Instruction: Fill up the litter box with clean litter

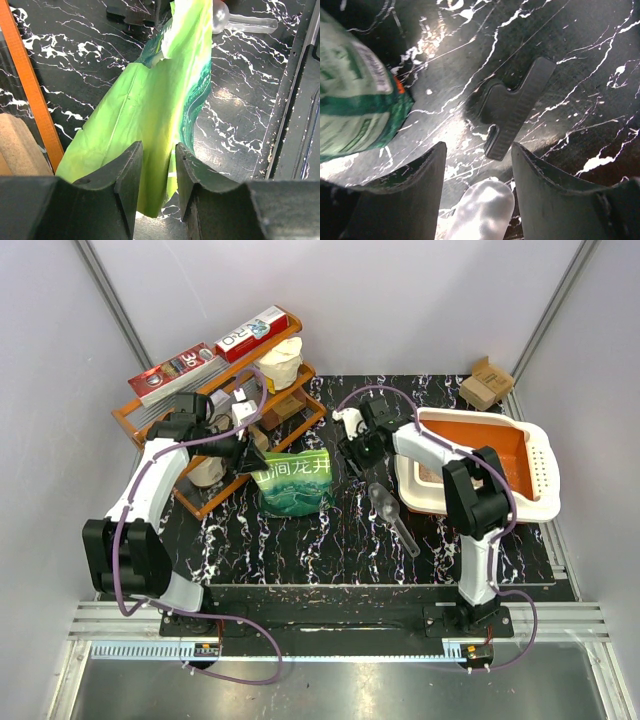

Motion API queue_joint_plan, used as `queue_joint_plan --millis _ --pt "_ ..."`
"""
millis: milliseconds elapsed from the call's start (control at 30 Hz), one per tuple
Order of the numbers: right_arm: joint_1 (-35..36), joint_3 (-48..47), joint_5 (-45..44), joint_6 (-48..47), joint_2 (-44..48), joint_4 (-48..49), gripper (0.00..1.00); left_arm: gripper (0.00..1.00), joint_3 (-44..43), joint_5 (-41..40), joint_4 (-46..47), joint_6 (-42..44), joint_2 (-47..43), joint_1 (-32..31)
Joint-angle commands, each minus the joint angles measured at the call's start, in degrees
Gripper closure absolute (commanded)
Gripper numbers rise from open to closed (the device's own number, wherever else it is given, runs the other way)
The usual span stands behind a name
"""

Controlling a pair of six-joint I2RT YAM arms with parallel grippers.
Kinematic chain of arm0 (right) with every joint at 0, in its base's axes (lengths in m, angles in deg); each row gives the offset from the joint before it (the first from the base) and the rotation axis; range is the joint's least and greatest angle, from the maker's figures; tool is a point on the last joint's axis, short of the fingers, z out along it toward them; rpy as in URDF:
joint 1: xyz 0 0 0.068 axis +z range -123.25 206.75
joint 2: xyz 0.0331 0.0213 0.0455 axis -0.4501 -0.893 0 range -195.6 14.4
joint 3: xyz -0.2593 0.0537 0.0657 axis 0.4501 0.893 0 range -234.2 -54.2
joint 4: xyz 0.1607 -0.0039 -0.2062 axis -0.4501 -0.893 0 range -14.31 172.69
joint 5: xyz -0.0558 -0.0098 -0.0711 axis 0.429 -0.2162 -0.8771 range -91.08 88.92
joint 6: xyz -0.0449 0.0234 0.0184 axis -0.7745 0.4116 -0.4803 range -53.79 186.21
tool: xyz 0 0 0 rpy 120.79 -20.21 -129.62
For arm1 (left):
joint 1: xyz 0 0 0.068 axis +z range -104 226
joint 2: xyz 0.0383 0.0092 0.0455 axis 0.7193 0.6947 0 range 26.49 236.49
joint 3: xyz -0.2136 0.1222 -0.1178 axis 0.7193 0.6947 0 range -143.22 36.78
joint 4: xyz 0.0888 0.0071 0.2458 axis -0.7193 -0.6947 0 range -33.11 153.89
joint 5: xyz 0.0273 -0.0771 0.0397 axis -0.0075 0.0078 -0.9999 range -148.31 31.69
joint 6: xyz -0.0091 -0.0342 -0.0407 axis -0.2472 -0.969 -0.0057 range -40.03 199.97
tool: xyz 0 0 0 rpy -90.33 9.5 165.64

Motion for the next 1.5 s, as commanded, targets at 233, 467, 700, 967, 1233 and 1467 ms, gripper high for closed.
queue_joint_plan --millis 233,467,700,967,1233,1467 --pt "3.05 -7.34 -9.91 2.14 -6.96 1.9 0.4 0.62 1.11 0.41 2.9 -1.37 -2.75 0.24" --pt "3.05 -8.4 -13.08 4.43 -9.95 2.69 0.5 0.61 0.59 -0.12 2.99 -1.63 -3.1 0.32" --pt "2.79 -7.87 -10.89 5.84 -7.76 1.46 0.68 0.61 0.76 -0.47 2.9 -1.72 -3.63 0.32" --pt "2.26 -8.75 -11.32 3.21 -4.51 -1.61 0.8 0.6 -0.29 -0.11 2.82 -2.07 -3.63 0.32" --pt "1.3 -8.13 -14.31 -2.34 -1.78 -2.76 1.0 0.57 -0.99 0.15 2.81 -2.25 -3.45 0.32" --pt "-0.11 -8.84 -11.95 -4.62 4.36 -4.69 1.0 0.56 -1.7 -0.47 2.81 -2.07 -3.89 0.32"
